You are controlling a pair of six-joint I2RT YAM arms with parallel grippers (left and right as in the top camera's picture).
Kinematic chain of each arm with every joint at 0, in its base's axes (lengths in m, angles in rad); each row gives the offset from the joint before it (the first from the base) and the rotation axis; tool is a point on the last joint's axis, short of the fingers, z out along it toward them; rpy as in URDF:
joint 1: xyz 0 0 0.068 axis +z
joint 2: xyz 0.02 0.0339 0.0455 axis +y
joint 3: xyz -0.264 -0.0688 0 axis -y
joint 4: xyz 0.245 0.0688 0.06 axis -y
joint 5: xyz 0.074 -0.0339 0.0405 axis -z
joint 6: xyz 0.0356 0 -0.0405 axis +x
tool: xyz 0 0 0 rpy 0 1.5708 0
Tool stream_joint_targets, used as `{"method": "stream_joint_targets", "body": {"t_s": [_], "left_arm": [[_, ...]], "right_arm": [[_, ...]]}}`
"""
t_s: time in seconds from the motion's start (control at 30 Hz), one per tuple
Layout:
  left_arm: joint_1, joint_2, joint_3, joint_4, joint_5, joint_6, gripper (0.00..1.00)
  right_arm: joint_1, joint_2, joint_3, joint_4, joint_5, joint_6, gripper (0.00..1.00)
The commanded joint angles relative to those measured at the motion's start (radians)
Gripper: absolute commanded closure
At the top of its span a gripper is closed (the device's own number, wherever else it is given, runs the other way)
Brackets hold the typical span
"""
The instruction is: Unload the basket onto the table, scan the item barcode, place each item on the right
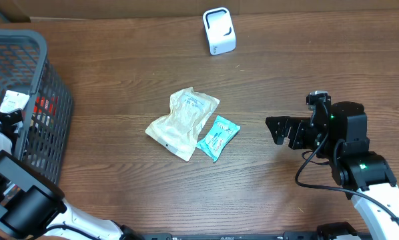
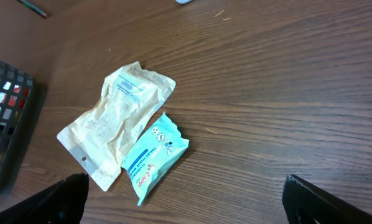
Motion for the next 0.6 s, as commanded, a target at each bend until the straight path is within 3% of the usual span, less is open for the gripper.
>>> {"method": "stream_joint_targets", "body": {"t_s": [0.0,0.1,0.2,0.3,0.57], "left_arm": [[-0.003,0.075,0.006,-0.026,0.038,0.019,0.20],[-0.003,0.082,0.006,-0.024,0.040,0.018,0.50],[-0.003,0.079,0.021,-0.031,0.040,0.018,0.88],[-0.003,0.075,0.056,-0.071,0.040,0.014,0.96],[-0.016,0.042,0.318,-0.237,0.094,-0.079,0.96]], "right_arm": [[-0.007,-0.002,0.024,0.006,-0.006,-0.004,0.00],[-0.007,-0.002,0.024,0.006,-0.006,-0.004,0.00],[-0.007,-0.002,0.024,0.006,-0.006,-0.004,0.00],[-0.007,-0.002,0.024,0.006,-0.006,-0.004,0.00],[-0.007,-0.002,0.024,0.006,-0.006,-0.004,0.00]]}}
